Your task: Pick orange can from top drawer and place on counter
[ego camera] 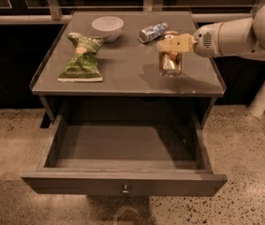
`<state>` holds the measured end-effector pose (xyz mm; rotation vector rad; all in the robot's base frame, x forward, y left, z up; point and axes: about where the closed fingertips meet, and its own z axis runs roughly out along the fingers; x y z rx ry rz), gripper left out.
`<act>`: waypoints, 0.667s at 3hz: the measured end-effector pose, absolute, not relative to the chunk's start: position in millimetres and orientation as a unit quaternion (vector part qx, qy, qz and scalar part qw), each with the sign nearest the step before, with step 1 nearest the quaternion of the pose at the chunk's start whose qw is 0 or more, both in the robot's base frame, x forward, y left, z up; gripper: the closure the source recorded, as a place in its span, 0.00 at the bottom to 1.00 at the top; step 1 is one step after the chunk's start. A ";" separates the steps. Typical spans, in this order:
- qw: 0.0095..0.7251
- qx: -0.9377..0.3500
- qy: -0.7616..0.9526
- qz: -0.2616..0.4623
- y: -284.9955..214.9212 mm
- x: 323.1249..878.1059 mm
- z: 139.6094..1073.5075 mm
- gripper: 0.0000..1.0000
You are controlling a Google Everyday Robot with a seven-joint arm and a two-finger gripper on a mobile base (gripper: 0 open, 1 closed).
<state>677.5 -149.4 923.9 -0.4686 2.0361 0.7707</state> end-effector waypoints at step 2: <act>0.442 -0.189 0.820 0.311 -149.3 677.5 923.9 0.00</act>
Offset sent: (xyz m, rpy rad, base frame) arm 0.0000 0.0000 0.0000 0.0000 0.0000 0.0000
